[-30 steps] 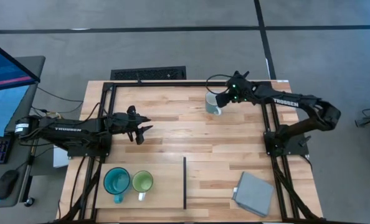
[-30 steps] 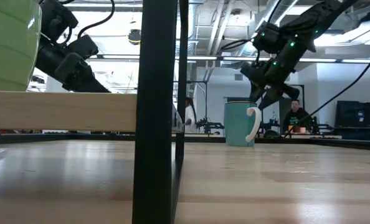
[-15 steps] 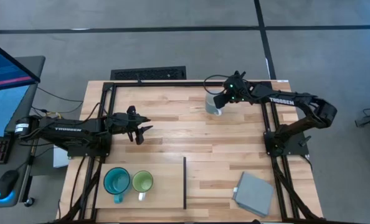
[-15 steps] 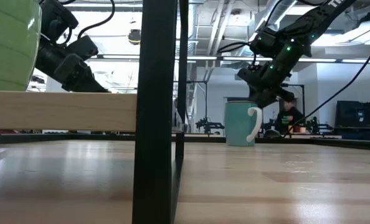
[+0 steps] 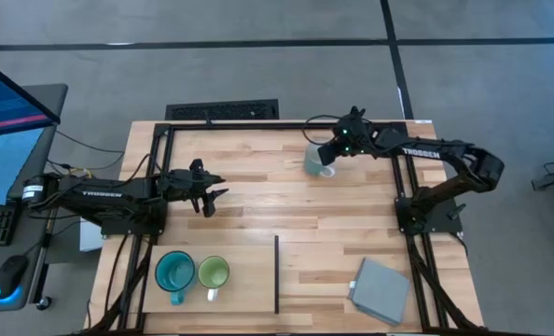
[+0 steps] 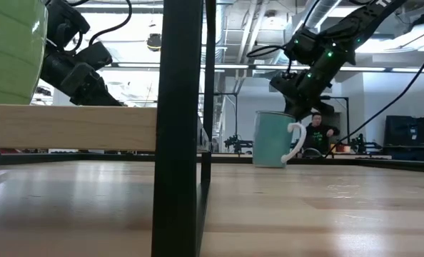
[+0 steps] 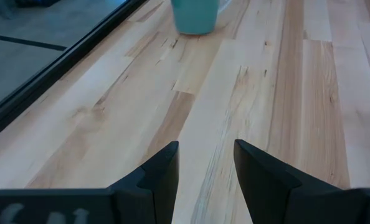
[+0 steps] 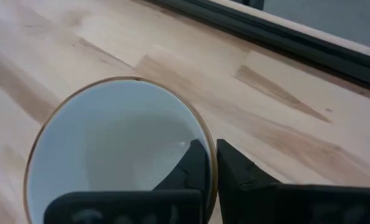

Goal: Stack small to large cups/mugs on shelf
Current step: Put the white mug on the shelf

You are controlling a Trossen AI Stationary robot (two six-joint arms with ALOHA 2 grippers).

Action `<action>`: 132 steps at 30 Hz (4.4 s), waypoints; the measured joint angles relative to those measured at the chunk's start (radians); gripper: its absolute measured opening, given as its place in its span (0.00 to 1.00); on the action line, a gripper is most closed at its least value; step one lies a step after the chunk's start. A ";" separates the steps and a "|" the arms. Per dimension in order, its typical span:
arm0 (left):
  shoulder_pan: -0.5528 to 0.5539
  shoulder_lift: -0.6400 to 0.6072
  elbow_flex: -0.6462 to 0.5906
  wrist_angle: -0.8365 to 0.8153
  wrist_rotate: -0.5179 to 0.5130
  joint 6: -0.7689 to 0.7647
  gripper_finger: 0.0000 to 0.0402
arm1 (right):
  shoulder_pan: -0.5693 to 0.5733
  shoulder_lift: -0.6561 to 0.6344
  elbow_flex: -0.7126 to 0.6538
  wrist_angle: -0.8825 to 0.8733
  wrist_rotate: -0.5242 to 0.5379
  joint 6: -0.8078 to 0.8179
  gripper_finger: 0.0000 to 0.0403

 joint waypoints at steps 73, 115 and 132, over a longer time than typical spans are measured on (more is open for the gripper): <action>-0.030 0.000 0.000 -0.032 0.021 -0.046 0.36 | 0.471 0.662 0.905 -0.253 -0.076 -0.195 0.37; -0.030 0.000 0.000 -0.006 0.027 -0.114 0.36 | 0.432 -0.463 0.154 0.061 0.244 -0.454 0.32; -0.030 0.000 0.000 -0.006 0.026 -0.124 0.36 | 0.438 -0.698 -0.639 0.908 0.236 -0.354 0.32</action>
